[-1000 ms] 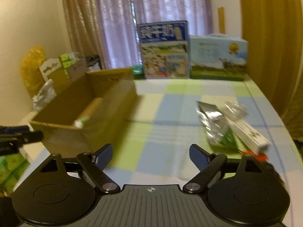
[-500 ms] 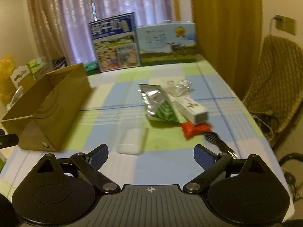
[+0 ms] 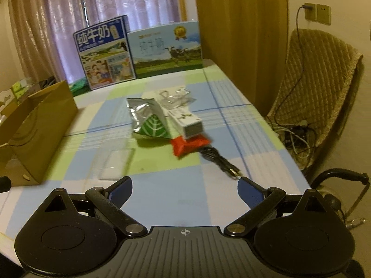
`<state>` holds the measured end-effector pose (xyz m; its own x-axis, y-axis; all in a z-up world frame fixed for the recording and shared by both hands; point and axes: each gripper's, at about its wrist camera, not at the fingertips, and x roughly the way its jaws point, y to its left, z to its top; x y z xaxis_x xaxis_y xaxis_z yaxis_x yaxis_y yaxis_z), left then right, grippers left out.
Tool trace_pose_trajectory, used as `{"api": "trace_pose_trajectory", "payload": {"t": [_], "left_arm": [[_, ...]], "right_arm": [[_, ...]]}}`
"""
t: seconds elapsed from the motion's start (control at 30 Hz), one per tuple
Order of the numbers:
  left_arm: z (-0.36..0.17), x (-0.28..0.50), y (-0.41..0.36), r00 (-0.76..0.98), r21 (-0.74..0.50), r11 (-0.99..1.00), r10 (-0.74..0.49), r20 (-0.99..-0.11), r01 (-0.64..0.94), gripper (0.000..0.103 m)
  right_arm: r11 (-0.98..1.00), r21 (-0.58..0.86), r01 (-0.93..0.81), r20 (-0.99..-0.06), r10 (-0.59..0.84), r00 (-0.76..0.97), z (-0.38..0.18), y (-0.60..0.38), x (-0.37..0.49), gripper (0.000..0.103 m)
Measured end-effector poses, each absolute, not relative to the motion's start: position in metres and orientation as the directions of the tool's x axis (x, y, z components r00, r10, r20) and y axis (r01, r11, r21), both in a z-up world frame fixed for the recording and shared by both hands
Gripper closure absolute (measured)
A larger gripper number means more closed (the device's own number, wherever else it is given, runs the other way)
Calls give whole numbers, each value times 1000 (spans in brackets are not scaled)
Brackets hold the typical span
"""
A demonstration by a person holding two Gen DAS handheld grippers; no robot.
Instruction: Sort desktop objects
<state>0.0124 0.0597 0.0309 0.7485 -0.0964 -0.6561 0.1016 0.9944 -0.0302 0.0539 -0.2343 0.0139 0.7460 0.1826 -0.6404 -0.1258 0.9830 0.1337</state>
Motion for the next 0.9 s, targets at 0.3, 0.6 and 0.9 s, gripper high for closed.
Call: {"api": "trace_pose_trajectory", "payload": {"t": [0.3, 0.6, 0.9], "left_arm": [[20, 33, 32, 727, -40, 987, -142, -672, 155, 4], [-3, 65, 2, 700, -45, 983, -161, -696, 180, 4], [-25, 106, -32, 695, -31, 980, -161, -700, 196, 7]], "right_arm": [[982, 24, -188, -646, 158, 746, -1, -255, 70, 10], [974, 1, -228, -677, 168, 717, -21, -276, 98, 18], [962, -15, -273, -697, 186, 692, -37, -280, 123, 32]]}}
